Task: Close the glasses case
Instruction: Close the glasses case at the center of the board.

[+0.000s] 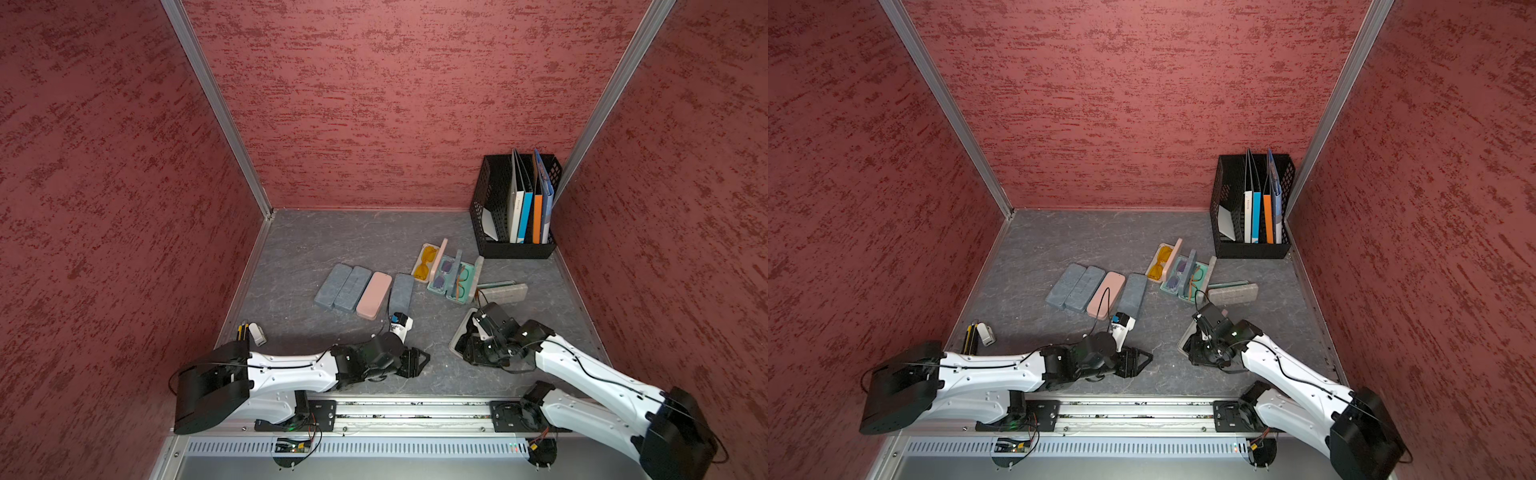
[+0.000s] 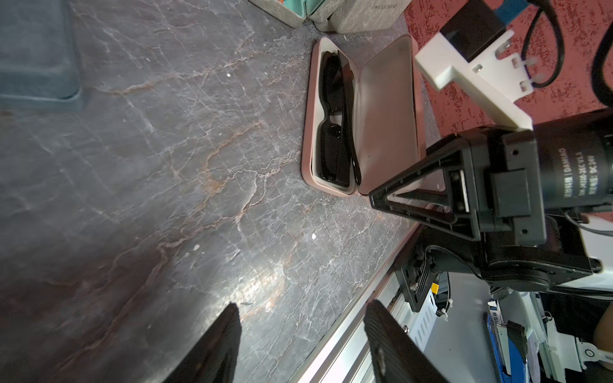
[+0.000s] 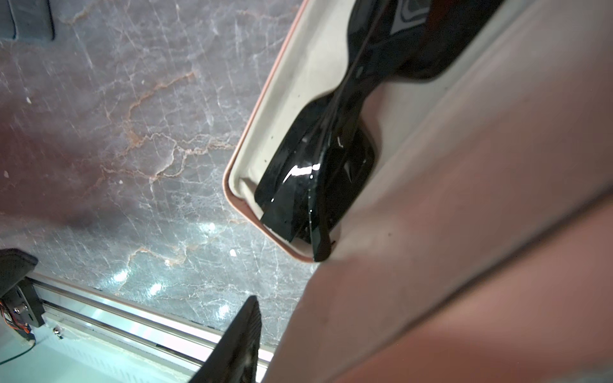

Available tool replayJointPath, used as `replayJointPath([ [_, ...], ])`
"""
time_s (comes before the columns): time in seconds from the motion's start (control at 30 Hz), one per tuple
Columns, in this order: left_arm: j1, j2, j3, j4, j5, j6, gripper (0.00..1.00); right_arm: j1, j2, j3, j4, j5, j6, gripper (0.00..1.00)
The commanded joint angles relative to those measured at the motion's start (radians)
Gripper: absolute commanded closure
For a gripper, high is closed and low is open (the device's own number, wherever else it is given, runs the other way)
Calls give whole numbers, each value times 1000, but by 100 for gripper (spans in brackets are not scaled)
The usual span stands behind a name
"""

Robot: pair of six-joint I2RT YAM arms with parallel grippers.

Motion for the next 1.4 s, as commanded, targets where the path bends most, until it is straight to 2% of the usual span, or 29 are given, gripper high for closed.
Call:
replayJointPath([
  [0.0, 4, 54, 51, 51, 26, 24, 38, 14, -30, 29, -37, 52, 30, 52],
  [0.23, 51, 195, 154, 83, 86, 34, 36, 14, -192, 76, -90, 152, 102, 28],
  [0.33, 93, 256, 199, 89, 116, 44, 39, 0, -217, 119, -121, 214, 124, 25],
  [0.5, 137, 373, 276, 115, 177, 44, 48, -107, -233, 126, -87, 190, 129, 37],
  [0.63, 150, 469, 331, 145, 214, 37, 54, -194, -289, 102, -67, 147, 127, 53],
  [0.73, 150, 518, 355, 164, 221, 31, 58, -237, -317, 79, -65, 116, 118, 61],
  [1.1, 148, 585, 370, 200, 238, 19, 72, -276, -306, -18, 37, 46, 109, 68],
  [1.37, 147, 609, 373, 211, 243, 21, 77, -282, -289, -55, 87, 32, 112, 75],
])
